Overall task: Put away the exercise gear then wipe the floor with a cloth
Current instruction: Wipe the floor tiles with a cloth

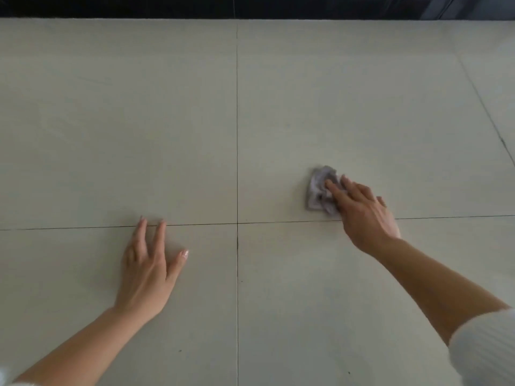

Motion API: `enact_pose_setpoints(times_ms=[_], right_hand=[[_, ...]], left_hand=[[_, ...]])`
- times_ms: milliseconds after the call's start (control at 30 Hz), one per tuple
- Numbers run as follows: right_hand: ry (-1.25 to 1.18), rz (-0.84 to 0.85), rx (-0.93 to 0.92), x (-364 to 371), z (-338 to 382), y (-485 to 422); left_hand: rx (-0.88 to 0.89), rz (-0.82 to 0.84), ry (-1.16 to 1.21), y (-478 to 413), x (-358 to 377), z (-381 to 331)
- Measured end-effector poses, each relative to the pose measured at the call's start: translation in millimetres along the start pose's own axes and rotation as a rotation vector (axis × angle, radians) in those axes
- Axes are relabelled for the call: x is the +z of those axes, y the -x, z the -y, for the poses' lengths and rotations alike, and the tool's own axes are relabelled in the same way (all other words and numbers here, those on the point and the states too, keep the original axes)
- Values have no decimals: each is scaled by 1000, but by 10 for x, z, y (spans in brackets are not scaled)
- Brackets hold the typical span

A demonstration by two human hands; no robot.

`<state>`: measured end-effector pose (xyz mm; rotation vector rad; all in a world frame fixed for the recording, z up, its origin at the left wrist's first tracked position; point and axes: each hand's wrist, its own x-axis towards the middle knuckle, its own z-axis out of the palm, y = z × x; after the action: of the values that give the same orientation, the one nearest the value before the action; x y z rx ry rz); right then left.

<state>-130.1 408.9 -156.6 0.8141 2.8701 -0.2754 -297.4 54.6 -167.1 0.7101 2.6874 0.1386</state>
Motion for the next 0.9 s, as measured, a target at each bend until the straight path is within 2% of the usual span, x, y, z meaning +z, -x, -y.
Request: enact_pose_setpoints(times_ms=[67, 100, 167, 300, 400, 500, 600, 633, 700, 767, 900], right_hand=[[-82, -18, 322, -33, 164, -136], [-116, -22, 396, -12, 328, -177], [-182, -34, 383, 58, 735, -158], [-225, 49, 39, 243, 1480, 238], [-172, 62, -264, 405, 1708, 676], [-54, 164, -426, 469, 1628, 989], [67, 115, -631, 399, 1311, 947], [94, 68, -643, 390, 1163, 858], [112, -45, -531, 332, 866, 646], [66, -122, -284, 239, 557, 538], [0, -87, 268, 97, 83, 661]], left_hand=[[-25, -3, 1, 52, 6, 3], [-30, 5, 1, 57, -4, -21], [-43, 36, -21, 56, -29, -71], [-30, 209, -128, 40, -179, -53], [29, 395, -313, 112, -390, 4], [100, 475, -465, 224, -558, 51], [155, 486, -535, 255, -664, 96], [150, 490, -544, 230, -695, 115], [117, 491, -548, 176, -735, 167], [80, 487, -520, 147, -731, 204], [103, 493, -480, 169, -622, 246]])
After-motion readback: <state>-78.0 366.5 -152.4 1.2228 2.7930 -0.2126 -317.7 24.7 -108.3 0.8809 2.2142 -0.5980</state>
